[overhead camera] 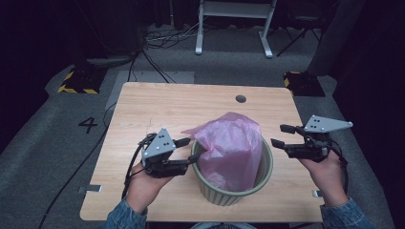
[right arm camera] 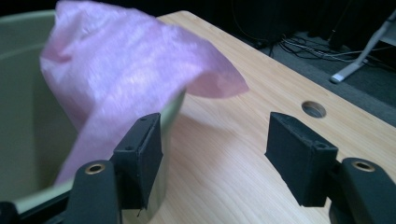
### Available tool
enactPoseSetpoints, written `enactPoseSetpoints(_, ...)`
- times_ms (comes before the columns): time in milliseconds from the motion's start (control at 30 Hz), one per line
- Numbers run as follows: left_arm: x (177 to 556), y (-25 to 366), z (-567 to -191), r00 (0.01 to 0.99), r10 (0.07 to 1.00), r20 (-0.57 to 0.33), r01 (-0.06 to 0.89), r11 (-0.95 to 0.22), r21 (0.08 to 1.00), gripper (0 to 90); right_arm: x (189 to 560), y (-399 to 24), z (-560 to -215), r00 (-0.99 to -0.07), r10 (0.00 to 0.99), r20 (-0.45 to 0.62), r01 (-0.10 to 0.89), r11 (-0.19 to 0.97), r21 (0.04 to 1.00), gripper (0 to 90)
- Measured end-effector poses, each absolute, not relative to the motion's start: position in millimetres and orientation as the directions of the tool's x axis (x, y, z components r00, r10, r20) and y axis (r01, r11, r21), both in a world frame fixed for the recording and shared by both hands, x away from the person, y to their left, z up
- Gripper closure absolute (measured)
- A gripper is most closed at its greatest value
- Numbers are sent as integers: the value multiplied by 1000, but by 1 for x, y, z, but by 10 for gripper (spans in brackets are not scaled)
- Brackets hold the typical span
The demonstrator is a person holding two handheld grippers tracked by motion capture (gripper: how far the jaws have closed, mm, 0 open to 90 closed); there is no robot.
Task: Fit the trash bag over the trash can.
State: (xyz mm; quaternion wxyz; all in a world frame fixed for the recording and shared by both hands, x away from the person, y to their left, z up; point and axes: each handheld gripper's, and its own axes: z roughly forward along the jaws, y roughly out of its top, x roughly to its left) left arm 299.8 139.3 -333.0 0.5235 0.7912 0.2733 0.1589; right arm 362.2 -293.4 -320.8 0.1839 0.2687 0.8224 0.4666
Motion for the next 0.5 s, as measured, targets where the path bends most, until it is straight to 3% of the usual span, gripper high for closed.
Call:
enactPoseSetpoints(233,304,170,-356,751,656,-75,323,-266,908,374,375,-278,-306,-814,580,-22,264,404,876,332)
enactPoseSetpoints(500,330,168,-381,732,678,-73,341,-272,900,360,385,-254,-302,-841,540,-7,263,421,868,311)
